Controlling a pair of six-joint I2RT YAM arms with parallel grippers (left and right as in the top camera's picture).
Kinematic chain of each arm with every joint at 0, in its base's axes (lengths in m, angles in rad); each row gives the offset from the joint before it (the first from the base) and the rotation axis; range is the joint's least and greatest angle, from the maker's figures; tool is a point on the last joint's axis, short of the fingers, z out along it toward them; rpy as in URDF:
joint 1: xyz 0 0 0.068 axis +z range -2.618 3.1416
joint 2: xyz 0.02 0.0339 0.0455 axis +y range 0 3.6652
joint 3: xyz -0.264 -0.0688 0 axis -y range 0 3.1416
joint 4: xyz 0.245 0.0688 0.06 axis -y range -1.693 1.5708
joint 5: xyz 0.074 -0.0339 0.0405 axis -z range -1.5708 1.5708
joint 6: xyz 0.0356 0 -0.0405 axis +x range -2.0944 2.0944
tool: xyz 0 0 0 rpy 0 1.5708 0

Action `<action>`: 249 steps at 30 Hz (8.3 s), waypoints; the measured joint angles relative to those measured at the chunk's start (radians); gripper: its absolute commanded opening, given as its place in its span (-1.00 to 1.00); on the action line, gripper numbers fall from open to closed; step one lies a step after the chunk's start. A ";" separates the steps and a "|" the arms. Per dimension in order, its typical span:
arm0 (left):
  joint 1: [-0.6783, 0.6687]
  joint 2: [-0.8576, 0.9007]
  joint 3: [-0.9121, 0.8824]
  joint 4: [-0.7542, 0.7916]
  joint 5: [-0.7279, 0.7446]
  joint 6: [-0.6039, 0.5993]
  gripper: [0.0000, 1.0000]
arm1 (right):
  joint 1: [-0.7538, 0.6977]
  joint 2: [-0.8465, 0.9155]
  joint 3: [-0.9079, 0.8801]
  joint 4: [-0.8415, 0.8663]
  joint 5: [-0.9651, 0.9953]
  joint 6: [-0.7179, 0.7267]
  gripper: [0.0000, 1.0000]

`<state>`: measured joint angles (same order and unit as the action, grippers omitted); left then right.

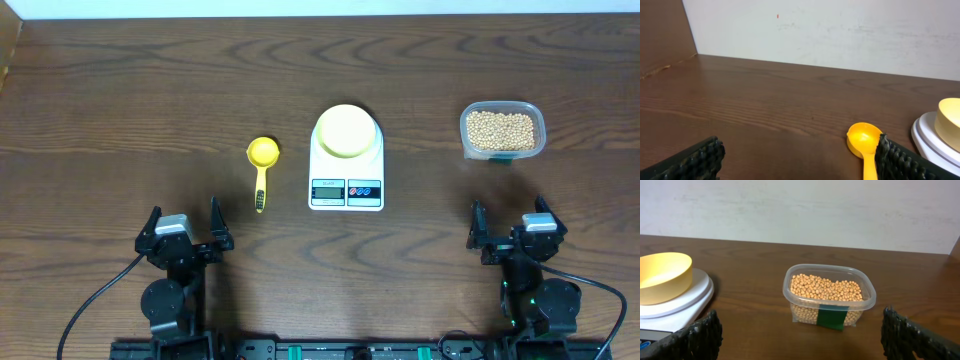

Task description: Scoop item into bowl and weigh 50g on scale

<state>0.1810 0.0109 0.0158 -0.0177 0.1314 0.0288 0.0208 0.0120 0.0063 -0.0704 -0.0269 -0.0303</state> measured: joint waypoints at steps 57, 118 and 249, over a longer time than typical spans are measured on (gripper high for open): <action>0.000 0.000 0.000 0.000 0.000 0.000 0.96 | 0.000 0.000 0.000 0.000 0.000 0.000 0.98; 0.000 0.442 0.553 -0.341 0.071 -0.193 0.96 | 0.000 0.000 0.000 0.001 0.000 0.000 0.99; -0.295 1.768 0.977 -0.332 -0.001 -0.137 -0.38 | 0.000 0.000 0.000 0.000 0.000 0.000 0.98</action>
<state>-0.1143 1.7786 0.9932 -0.3500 0.1307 -0.1078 0.0208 0.0120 0.0063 -0.0700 -0.0273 -0.0299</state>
